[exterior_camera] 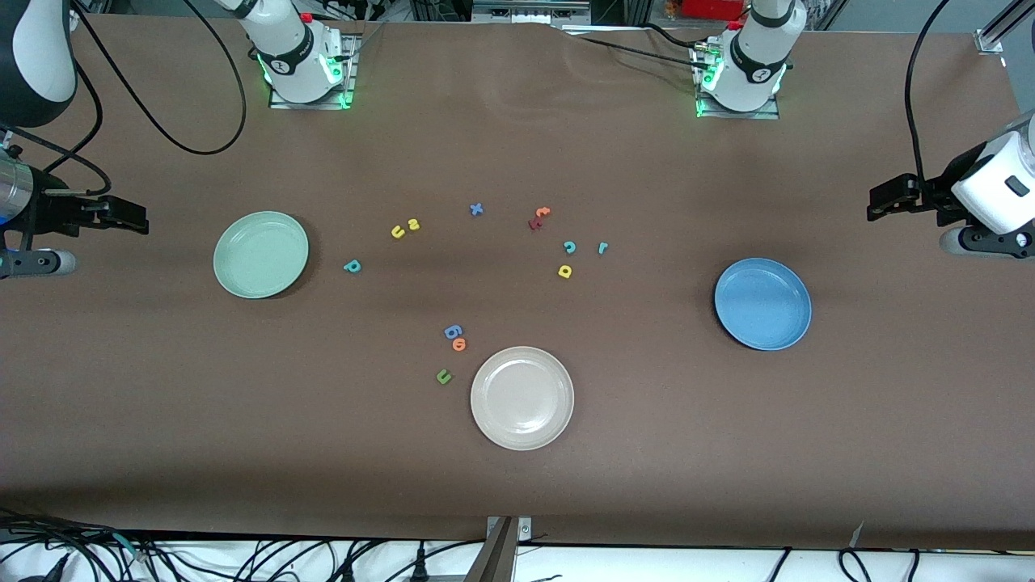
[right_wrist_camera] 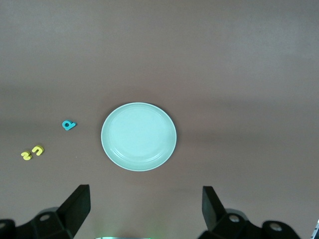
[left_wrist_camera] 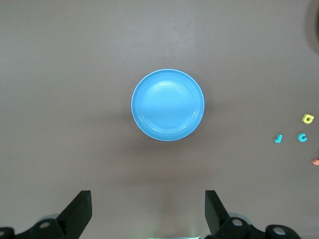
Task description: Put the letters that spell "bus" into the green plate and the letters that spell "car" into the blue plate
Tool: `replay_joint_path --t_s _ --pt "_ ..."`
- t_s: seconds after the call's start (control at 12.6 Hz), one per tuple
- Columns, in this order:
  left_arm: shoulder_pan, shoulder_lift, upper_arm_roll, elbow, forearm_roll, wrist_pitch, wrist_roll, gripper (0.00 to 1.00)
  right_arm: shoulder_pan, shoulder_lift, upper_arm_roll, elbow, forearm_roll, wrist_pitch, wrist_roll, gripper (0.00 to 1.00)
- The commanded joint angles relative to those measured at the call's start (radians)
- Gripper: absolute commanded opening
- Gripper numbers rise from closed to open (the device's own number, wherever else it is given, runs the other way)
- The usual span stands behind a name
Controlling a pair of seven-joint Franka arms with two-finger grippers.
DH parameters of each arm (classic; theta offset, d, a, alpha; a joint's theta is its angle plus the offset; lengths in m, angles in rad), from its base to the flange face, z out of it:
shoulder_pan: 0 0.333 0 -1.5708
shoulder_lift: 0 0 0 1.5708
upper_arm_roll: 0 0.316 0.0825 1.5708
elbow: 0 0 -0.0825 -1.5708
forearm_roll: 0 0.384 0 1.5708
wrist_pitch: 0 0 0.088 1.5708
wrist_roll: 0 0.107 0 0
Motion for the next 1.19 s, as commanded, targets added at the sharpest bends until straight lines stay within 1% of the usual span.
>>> replay_joint_path --t_s 0.0,0.08,0.32,0.48,0.55,0.71,0.79,0.87,1.03,1.11 --pt "-0.002 -0.016 0.002 -0.018 -0.003 0.008 0.021 1.0 0.008 -0.002 0.008 -0.016 0.07 0.006 0.092 0.99" --pt "-0.002 -0.016 0.002 -0.018 -0.003 0.006 0.021 1.0 0.022 0.001 0.008 -0.016 0.087 0.006 0.144 0.99" --pt "-0.003 -0.016 0.002 -0.016 -0.003 0.008 0.017 1.0 0.091 0.024 0.009 -0.046 0.101 0.017 0.269 0.98" --pt "-0.005 -0.015 0.002 -0.016 -0.002 0.006 0.018 1.0 0.125 0.024 0.02 -0.104 0.106 0.063 0.375 0.98" --pt "-0.005 -0.015 0.002 -0.016 -0.002 0.008 0.018 1.0 0.134 0.021 0.035 -0.147 0.106 0.104 0.437 0.98" --pt "-0.005 -0.015 0.002 -0.016 -0.002 0.008 0.02 1.0 0.136 0.013 0.104 -0.245 0.103 0.22 0.539 0.98" --pt "-0.005 -0.015 0.002 -0.016 -0.002 0.008 0.02 1.0 0.136 0.013 0.132 -0.294 0.098 0.286 0.554 0.98" --pt "-0.005 -0.015 0.002 -0.016 -0.002 0.008 0.02 1.0 0.136 0.013 0.133 -0.349 0.097 0.355 0.554 0.98" --pt "-0.005 -0.015 0.002 -0.016 -0.002 0.008 0.018 1.0 0.137 0.012 0.144 -0.451 0.095 0.445 0.545 0.98" --pt "-0.003 0.0 0.002 -0.018 -0.002 0.006 0.021 1.0 0.136 0.008 0.168 -0.507 0.092 0.503 0.543 0.98"
